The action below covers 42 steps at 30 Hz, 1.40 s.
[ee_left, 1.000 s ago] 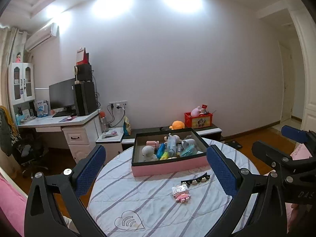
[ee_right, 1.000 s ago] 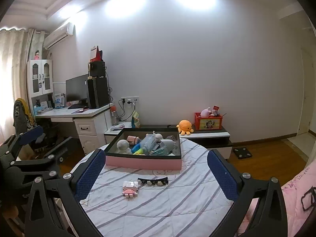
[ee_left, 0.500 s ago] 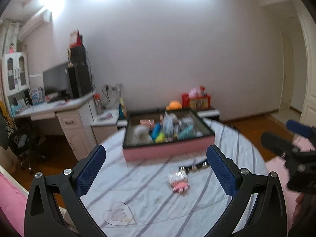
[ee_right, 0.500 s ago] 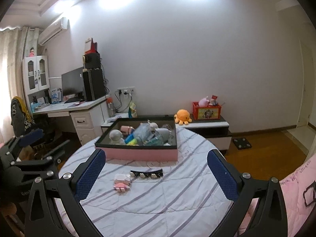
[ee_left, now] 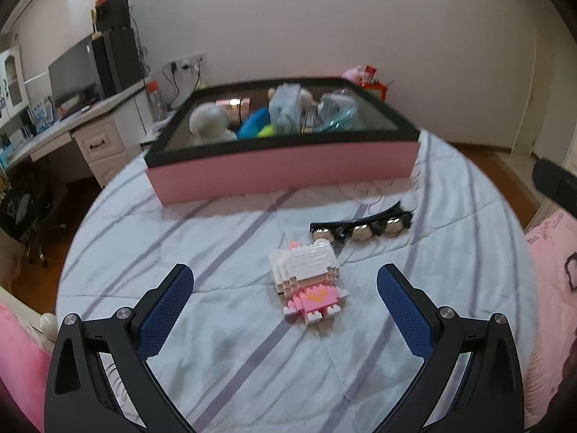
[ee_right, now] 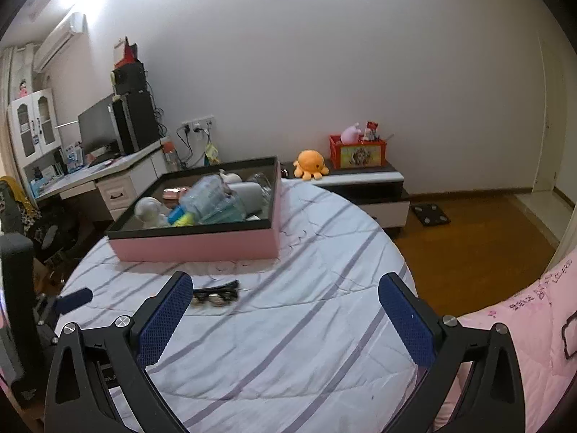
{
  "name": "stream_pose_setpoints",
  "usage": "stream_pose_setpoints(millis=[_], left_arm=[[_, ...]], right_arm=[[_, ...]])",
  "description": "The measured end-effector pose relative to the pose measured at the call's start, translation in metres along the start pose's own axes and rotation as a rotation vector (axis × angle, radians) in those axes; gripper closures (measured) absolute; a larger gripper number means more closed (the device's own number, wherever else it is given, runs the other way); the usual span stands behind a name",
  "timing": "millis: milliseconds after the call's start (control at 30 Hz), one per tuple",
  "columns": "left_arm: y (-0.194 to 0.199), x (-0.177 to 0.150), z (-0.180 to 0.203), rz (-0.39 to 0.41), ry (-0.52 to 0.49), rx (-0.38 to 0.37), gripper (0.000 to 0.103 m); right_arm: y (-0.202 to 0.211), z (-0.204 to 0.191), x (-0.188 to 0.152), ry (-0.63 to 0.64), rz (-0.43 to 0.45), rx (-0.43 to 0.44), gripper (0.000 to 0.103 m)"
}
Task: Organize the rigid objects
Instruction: 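Grasp the pink-and-white block figure with the left tool, then carry the block figure into the pink box and open the left tool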
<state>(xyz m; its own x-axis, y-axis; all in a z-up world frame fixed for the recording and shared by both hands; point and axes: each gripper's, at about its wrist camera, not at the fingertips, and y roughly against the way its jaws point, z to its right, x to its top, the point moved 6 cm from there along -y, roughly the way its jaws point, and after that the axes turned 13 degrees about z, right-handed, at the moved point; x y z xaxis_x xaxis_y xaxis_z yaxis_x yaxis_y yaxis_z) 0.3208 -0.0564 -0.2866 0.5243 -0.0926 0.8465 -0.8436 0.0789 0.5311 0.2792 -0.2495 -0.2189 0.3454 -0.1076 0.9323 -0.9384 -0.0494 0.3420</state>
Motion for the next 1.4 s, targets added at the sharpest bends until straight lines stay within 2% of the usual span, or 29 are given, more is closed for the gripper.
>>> stream_pose_setpoints(millis=[33,133,200,233,267,467,667,767,867,900,933,967,1033,1133,1200,1400], left_arm=[[-0.005,-0.002,0.000,-0.016,-0.005,0.006,0.001],[-0.021,-0.009,-0.004,-0.083,-0.015,0.016,0.015],[-0.028,-0.012,-0.006,-0.110,0.006,-0.029,0.038],[-0.029,-0.013,-0.007,-0.112,0.008,-0.043,0.043],[-0.028,-0.012,-0.009,-0.108,-0.006,-0.041,0.055],[-0.027,-0.011,-0.047,-0.096,-0.005,0.014,0.057],[-0.035,-0.010,-0.106,-0.098,0.038,0.110,0.057],[-0.041,-0.010,-0.136,-0.103,0.061,0.149,0.057],[-0.046,-0.008,-0.154,-0.100,0.078,0.164,0.057],[-0.047,-0.008,-0.158,-0.100,0.080,0.166,0.057],[-0.048,-0.008,-0.160,-0.102,0.083,0.162,0.057],[-0.048,-0.007,-0.161,-0.098,0.083,0.160,0.057],[-0.049,-0.006,-0.163,-0.099,0.081,0.157,0.057],[-0.048,-0.005,-0.165,-0.094,0.086,0.144,0.057],[-0.049,-0.003,-0.171,-0.090,0.091,0.139,0.057],[-0.044,-0.001,-0.173,-0.080,0.095,0.141,0.057]], right_arm=[[-0.005,0.002,-0.001,-0.001,-0.005,-0.001,0.000],[-0.020,0.005,0.000,0.005,-0.024,-0.002,0.000],[-0.028,0.006,0.003,0.007,-0.030,0.002,0.000],[-0.033,0.006,0.005,0.010,-0.033,0.003,0.000],[-0.039,0.005,0.007,0.019,-0.038,-0.001,0.000],[-0.077,-0.003,0.028,0.053,-0.044,0.006,0.000],[-0.133,-0.010,0.030,0.044,-0.147,0.030,0.000],[-0.156,-0.011,0.027,0.062,-0.197,0.013,0.003],[-0.178,-0.009,0.022,0.073,-0.254,-0.002,0.011],[-0.185,-0.010,0.020,0.075,-0.276,0.004,0.018],[-0.190,-0.010,0.018,0.068,-0.291,0.016,0.028],[-0.194,-0.010,0.016,0.068,-0.310,0.017,0.034],[-0.201,-0.011,0.011,0.090,-0.341,0.017,0.058],[-0.207,-0.015,0.006,0.076,-0.375,0.070,0.082],[-0.206,-0.021,0.005,0.094,-0.369,0.081,0.091],[-0.205,-0.023,0.004,0.119,-0.373,0.061,0.093]])
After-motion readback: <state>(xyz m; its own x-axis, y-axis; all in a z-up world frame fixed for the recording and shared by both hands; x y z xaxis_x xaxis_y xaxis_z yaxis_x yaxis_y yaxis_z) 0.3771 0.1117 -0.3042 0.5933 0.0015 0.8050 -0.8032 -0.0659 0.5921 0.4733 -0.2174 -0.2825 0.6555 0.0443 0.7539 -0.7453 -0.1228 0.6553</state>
